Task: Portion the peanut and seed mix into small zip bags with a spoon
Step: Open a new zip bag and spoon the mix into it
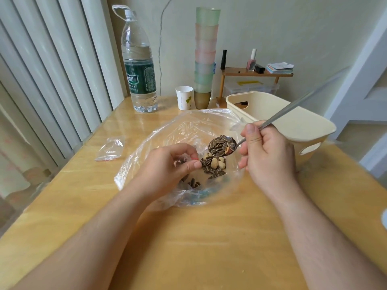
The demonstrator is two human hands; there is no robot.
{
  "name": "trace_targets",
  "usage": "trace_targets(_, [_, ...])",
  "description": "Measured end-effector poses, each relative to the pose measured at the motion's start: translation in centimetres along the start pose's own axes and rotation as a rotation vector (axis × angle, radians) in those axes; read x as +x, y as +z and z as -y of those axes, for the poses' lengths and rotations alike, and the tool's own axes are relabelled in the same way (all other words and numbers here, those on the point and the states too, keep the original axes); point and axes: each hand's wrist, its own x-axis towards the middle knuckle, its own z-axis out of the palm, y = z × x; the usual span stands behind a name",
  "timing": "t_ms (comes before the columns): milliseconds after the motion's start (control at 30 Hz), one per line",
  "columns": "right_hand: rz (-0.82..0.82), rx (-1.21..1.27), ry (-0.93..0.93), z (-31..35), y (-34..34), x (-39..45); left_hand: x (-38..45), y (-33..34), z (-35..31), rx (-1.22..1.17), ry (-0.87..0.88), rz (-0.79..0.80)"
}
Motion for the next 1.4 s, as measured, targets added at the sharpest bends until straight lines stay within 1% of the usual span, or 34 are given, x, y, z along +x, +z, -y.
trace_targets(67, [0.000,-0.001,-0.004,0.2,-0.1,0.0,-0.1,0.1,-0.2,-0.007,0.042,0.003])
trace_targets(167, [-0.002,-0.005,-0.003,0.1,-0.2,0.0,-0.1,-0.1,-0.8,-0.029,0.077,-0.044])
trace_targets(200, [-0.004,-0.009,-0.003,0.0,-0.2,0.1,-0.1,-0.1,-1.0,0.012,0.113,-0.077])
trace_targets(300, [-0.001,-0.016,-0.009,0.0,-0.1,0.0,-0.1,0.0,-1.2,0.263,0.288,-0.191])
trace_targets(333, [0.002,-0.015,-0.012,0.1,-0.1,0.0,-0.1,-0.1,-1.2,0.288,0.299,-0.202])
trace_targets(400, [0.002,-0.015,-0.022,0.1,0.0,-0.1,-0.1,0.0,-1.1,0.243,0.250,-0.209])
trace_targets(500, [0.004,-0.015,-0.041,0.2,0.0,-0.1,-0.2,0.3,-0.9,0.029,0.063,-0.174])
trace_targets(567, [-0.003,-0.006,-0.051,0.3,-0.1,0.0,-0.2,0.6,-0.7,-0.026,0.021,-0.174])
trace_targets(633, [-0.015,0.010,-0.065,0.4,-0.3,-0.1,-0.2,0.9,-0.7,-0.019,0.018,-0.175])
trace_targets(733, [-0.020,0.037,-0.102,0.7,-0.4,-0.1,-0.4,1.2,-1.1,-0.077,-0.004,-0.149])
trace_targets(967, [0.020,0.064,-0.221,1.4,-0.2,-0.4,-0.4,2.3,-2.3,0.065,0.060,-0.208])
trace_targets(1167, [0.045,-0.019,-0.335,1.2,0.2,-0.6,-0.4,2.6,-2.6,0.054,0.050,-0.255])
trace_targets(1400, [0.048,-0.114,-0.496,1.2,0.9,-0.6,-0.3,2.7,-2.6,-0.010,0.006,-0.261])
